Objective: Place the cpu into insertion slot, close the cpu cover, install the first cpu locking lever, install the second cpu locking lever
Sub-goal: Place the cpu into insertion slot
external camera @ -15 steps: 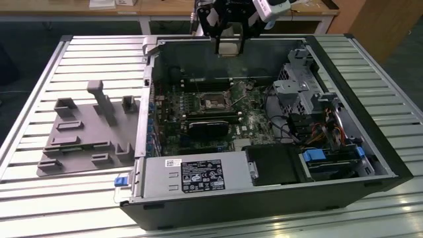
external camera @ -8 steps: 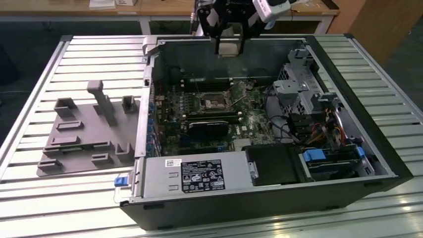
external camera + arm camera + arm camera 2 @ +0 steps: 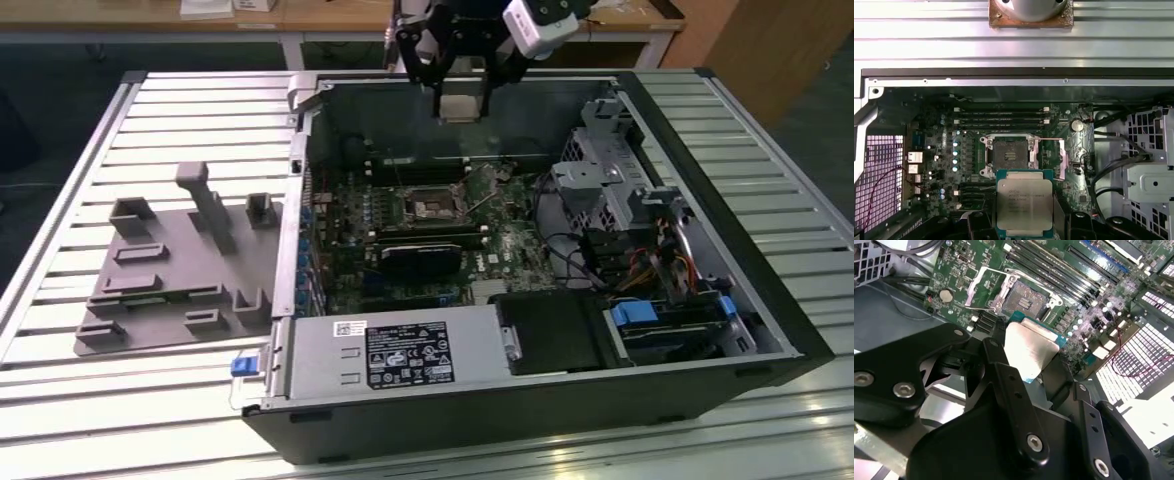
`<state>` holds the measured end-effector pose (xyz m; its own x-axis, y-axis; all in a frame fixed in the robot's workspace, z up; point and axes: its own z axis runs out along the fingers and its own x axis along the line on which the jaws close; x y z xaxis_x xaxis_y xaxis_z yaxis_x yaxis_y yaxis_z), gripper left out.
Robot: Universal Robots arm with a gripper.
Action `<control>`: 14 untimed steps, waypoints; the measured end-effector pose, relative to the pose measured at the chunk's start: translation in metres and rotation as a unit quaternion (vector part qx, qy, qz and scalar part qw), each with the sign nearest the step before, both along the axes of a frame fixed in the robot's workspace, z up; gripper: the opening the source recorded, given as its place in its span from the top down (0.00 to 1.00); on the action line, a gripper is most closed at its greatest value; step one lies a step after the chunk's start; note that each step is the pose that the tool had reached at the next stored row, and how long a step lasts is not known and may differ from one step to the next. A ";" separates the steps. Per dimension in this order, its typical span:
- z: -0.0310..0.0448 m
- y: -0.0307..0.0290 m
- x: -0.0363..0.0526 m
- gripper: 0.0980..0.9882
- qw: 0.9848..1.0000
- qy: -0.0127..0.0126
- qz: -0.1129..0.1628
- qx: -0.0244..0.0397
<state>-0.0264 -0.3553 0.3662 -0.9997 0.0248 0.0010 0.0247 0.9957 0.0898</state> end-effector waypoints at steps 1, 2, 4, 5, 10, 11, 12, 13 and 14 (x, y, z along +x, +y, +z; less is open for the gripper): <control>-0.0012 0.0000 -0.0003 0.51 1.000 0.000 0.000 0.000; -0.0026 0.0000 -0.0004 0.51 1.000 0.000 0.000 0.000; -0.0053 0.0000 -0.0008 0.51 1.000 0.000 0.000 0.000; -0.0065 0.0000 -0.0012 0.51 1.000 0.000 -0.001 0.000; -0.0131 0.0000 -0.0038 0.51 1.000 0.000 -0.001 0.000; -0.0148 0.0000 -0.0042 0.51 1.000 0.000 -0.001 0.000; -0.0164 0.0000 -0.0044 0.51 1.000 0.000 -0.001 0.000; -0.0179 0.0000 -0.0046 0.51 1.000 0.000 -0.002 0.000; -0.0193 0.0000 -0.0047 0.51 1.000 0.000 -0.002 0.000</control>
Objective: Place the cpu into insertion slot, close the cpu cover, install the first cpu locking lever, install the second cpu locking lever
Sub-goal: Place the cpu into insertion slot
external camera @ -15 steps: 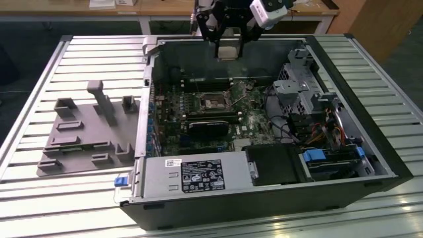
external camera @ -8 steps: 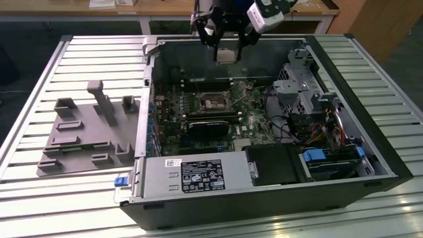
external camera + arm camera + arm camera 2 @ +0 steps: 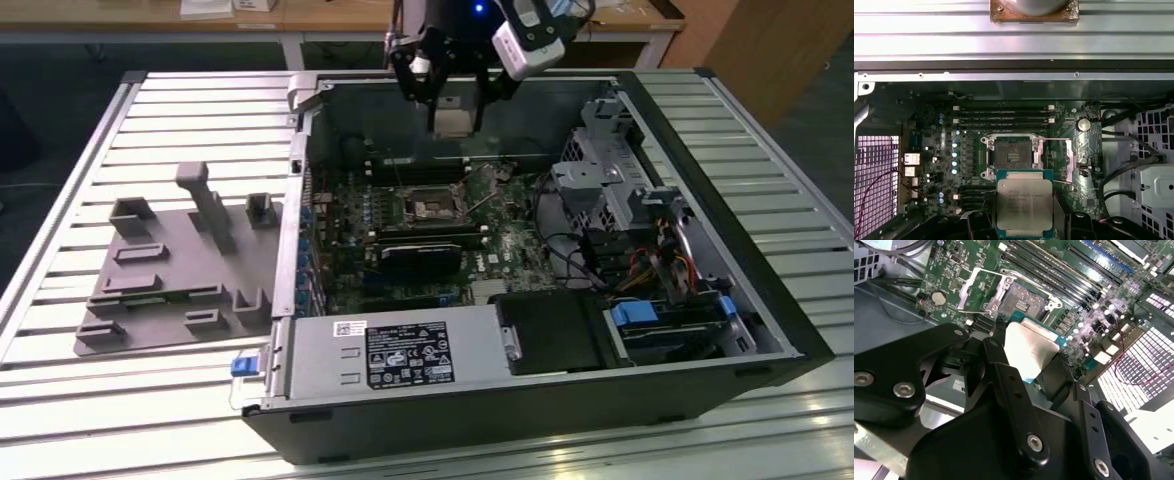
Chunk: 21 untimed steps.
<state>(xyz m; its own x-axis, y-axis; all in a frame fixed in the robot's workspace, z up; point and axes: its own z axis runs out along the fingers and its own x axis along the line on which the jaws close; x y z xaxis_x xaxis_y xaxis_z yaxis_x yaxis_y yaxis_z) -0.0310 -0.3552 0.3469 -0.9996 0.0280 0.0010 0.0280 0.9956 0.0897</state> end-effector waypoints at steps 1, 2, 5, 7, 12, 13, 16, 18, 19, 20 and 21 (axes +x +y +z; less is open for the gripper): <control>-0.0015 0.0000 -0.0001 0.51 1.000 0.000 0.000 0.000; -0.0027 0.0001 -0.0002 0.51 1.000 0.000 0.000 0.000; -0.0055 0.0003 -0.0006 0.51 1.000 0.000 -0.001 0.000; -0.0069 0.0004 -0.0006 0.51 1.000 0.000 -0.001 0.000; -0.0120 0.0004 -0.0008 0.51 1.000 0.000 -0.001 0.000; -0.0131 0.0004 -0.0008 0.51 1.000 0.000 -0.002 0.000; -0.0167 0.0005 -0.0009 0.51 1.000 0.000 -0.002 0.000; -0.0192 0.0009 -0.0010 0.51 1.000 0.000 -0.003 0.000; -0.0206 0.0012 -0.0011 0.51 1.000 0.000 -0.003 0.000; -0.0221 0.0015 -0.0012 0.51 1.000 0.000 -0.003 0.000; -0.0233 0.0017 -0.0014 0.51 1.000 0.000 -0.004 0.000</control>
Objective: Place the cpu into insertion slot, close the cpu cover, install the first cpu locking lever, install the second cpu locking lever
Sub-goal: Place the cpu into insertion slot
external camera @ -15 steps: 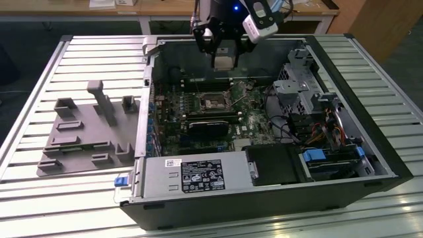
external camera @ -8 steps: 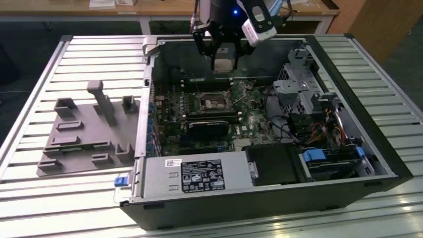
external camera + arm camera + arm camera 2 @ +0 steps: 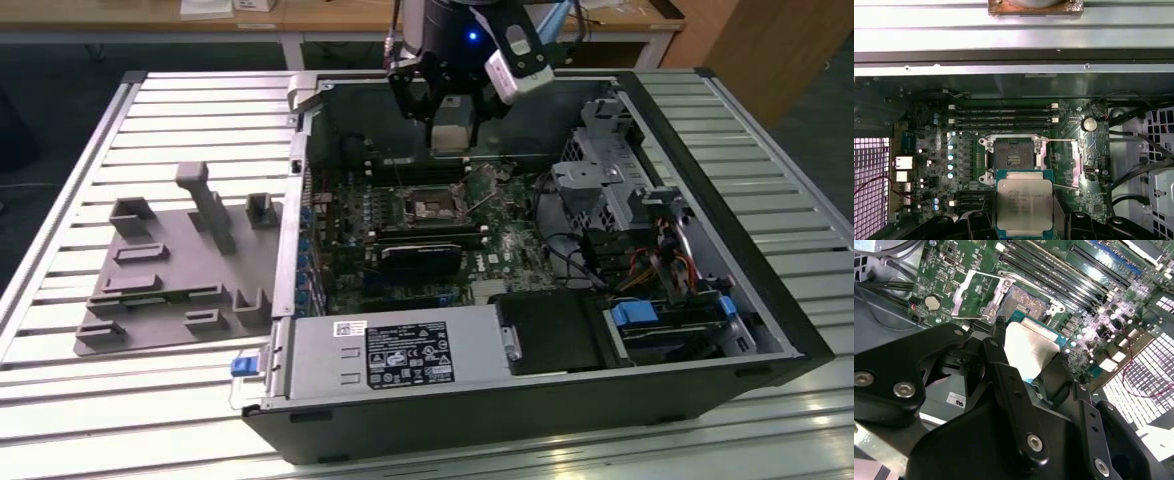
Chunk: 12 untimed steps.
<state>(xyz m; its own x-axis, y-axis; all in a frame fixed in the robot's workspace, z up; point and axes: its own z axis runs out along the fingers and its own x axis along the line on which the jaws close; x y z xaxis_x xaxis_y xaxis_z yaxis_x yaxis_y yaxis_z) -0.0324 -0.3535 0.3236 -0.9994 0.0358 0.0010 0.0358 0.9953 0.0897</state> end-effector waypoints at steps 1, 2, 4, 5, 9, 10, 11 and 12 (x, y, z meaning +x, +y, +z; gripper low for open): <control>-0.0009 0.0002 -0.0003 0.51 1.000 0.000 -0.003 0.000; -0.0017 0.0003 -0.0006 0.51 1.000 0.000 -0.007 0.000; -0.0032 0.0004 -0.0010 0.51 1.000 0.000 -0.019 0.000; -0.0039 0.0004 -0.0010 0.51 1.000 0.000 -0.027 0.000; -0.0071 0.0004 -0.0011 0.51 0.998 0.000 -0.060 0.000; -0.0081 0.0004 -0.0012 0.51 0.998 0.000 -0.069 0.000; -0.0091 0.0004 -0.0012 0.51 0.997 0.000 -0.077 0.000; -0.0101 0.0004 -0.0012 0.51 0.996 0.000 -0.086 0.000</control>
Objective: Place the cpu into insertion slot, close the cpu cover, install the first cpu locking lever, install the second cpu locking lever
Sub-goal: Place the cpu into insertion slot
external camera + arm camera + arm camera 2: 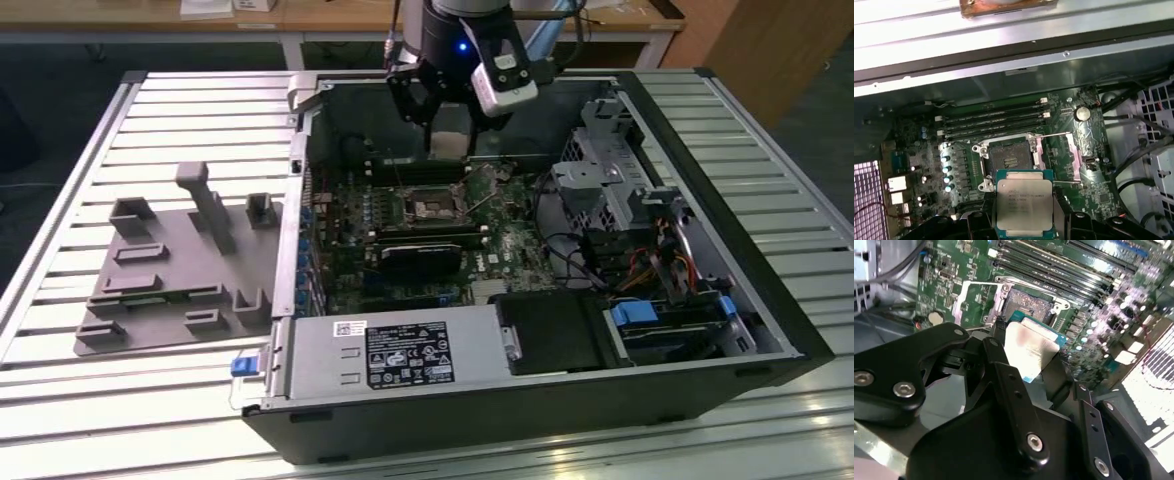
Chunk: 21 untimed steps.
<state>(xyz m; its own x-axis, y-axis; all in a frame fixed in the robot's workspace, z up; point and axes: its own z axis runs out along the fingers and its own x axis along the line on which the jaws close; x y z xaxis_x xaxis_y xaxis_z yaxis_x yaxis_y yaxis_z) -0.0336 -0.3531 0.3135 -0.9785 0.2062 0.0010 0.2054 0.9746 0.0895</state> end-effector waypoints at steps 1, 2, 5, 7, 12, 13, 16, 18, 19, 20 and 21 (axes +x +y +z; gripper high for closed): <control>-0.0011 0.0000 0.0000 0.51 1.000 0.000 -0.008 0.000; -0.0022 0.0000 0.0000 0.51 1.000 0.000 -0.017 0.000; -0.0057 0.0000 0.0000 0.51 0.999 0.000 -0.042 0.000; -0.0080 0.0000 -0.0001 0.51 0.998 0.000 -0.058 0.000; -0.0126 0.0000 -0.0001 0.51 0.995 0.000 -0.100 0.000; -0.0135 0.0000 -0.0001 0.51 0.994 0.000 -0.110 0.000; -0.0156 0.0000 -0.0001 0.51 0.991 0.000 -0.136 0.000; -0.0170 0.0000 -0.0001 0.51 0.988 0.000 -0.154 0.000; -0.0176 0.0000 -0.0001 0.51 0.987 0.000 -0.163 0.000; -0.0183 0.0000 -0.0001 0.51 0.985 0.000 -0.172 0.000; -0.0190 0.0000 -0.0001 0.51 0.984 0.000 -0.181 0.000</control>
<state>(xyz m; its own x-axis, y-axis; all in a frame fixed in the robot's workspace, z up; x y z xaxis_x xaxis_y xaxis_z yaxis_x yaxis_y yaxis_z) -0.0337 -0.3531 0.2945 -0.8413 0.5406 0.0009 0.5385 0.8378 0.0894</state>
